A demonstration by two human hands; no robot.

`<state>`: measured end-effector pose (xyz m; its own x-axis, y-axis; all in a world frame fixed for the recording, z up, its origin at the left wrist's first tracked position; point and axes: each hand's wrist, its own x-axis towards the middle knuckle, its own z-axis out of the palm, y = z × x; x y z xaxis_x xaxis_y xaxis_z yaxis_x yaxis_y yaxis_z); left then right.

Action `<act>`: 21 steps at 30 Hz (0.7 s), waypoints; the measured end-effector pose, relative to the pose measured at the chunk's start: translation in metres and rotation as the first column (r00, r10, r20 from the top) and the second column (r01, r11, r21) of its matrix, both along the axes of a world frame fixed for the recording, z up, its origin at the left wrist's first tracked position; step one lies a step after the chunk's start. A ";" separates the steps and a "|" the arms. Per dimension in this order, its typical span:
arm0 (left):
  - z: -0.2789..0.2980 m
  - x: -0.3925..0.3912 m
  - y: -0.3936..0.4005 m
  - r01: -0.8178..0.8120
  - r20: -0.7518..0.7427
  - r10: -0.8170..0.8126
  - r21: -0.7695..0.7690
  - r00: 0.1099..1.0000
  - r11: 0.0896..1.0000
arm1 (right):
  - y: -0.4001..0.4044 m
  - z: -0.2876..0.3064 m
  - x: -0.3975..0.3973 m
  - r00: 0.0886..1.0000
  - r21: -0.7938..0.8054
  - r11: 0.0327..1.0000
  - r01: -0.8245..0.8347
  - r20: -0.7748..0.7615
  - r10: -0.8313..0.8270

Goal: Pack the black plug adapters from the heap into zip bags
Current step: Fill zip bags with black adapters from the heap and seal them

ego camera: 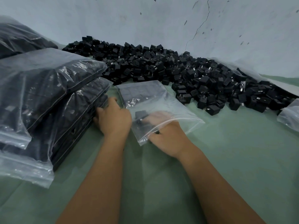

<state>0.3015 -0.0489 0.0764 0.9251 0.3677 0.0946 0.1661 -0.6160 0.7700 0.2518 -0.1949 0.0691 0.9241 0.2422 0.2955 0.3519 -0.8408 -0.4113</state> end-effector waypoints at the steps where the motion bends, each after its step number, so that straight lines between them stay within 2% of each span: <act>1: -0.001 0.001 0.000 0.008 -0.010 -0.008 0.016 1.000 1.000 | 0.002 0.000 0.004 1.000 -0.013 1.000 -0.006 0.003 0.006; 4: -0.002 0.005 0.000 0.042 -0.031 -0.040 0.079 0.999 0.996 | 0.009 -0.001 0.023 1.000 -0.108 0.994 -0.018 -0.008 0.017; 9: -0.003 0.007 -0.003 0.054 -0.034 -0.051 0.105 0.998 0.993 | 0.016 -0.004 0.049 0.999 -0.168 0.986 0.006 -0.032 -0.011; 13: -0.003 0.008 -0.003 0.058 -0.035 -0.055 0.092 0.998 0.994 | 0.019 -0.007 0.063 0.999 -0.043 0.999 0.000 -0.049 -0.002; 18: -0.003 0.008 -0.003 0.039 -0.025 -0.038 0.059 0.999 0.997 | 0.027 -0.008 0.069 0.985 -0.044 0.999 -0.014 -0.174 0.006; 21: -0.004 0.008 -0.001 0.035 -0.017 -0.034 0.030 0.999 0.999 | 0.034 0.000 0.059 0.993 -0.027 0.998 -0.059 -0.100 0.056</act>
